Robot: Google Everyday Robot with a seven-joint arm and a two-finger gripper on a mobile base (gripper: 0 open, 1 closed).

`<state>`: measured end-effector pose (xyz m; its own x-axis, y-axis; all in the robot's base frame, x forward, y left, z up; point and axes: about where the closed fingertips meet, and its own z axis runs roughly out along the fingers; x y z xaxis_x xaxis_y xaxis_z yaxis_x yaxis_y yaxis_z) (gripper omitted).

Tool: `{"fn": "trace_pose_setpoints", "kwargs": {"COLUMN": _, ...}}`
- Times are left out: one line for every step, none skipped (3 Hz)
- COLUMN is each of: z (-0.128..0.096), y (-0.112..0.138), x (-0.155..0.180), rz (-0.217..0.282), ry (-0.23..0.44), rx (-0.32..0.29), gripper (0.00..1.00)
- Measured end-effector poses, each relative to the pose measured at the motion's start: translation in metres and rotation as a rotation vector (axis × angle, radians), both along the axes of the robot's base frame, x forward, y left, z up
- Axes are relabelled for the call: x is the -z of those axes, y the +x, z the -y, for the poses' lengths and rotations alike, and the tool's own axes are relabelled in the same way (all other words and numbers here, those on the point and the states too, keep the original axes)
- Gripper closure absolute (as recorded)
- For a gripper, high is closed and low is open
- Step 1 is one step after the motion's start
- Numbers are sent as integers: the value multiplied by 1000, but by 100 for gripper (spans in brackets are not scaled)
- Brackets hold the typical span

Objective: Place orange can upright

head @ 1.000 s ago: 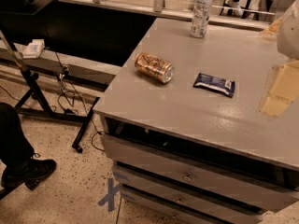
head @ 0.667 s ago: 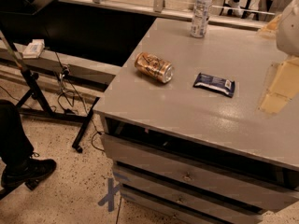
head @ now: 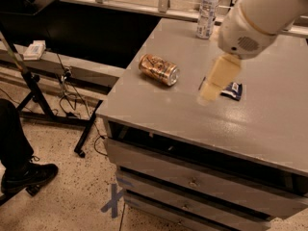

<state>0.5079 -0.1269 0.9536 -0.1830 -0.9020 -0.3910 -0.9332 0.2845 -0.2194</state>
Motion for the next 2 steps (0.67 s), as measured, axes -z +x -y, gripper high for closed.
{"fn": "trace_pose_setpoints", "kwargs": {"z": -50, "y": 31, "x": 13, "rz": 4, "ry": 67, "rx": 25, "gripper": 0}}
{"fn": "trace_pose_setpoints", "kwargs": {"z": -86, "y": 61, "x": 27, "rz": -2, "ry": 95, "rx": 67, "gripper": 0}}
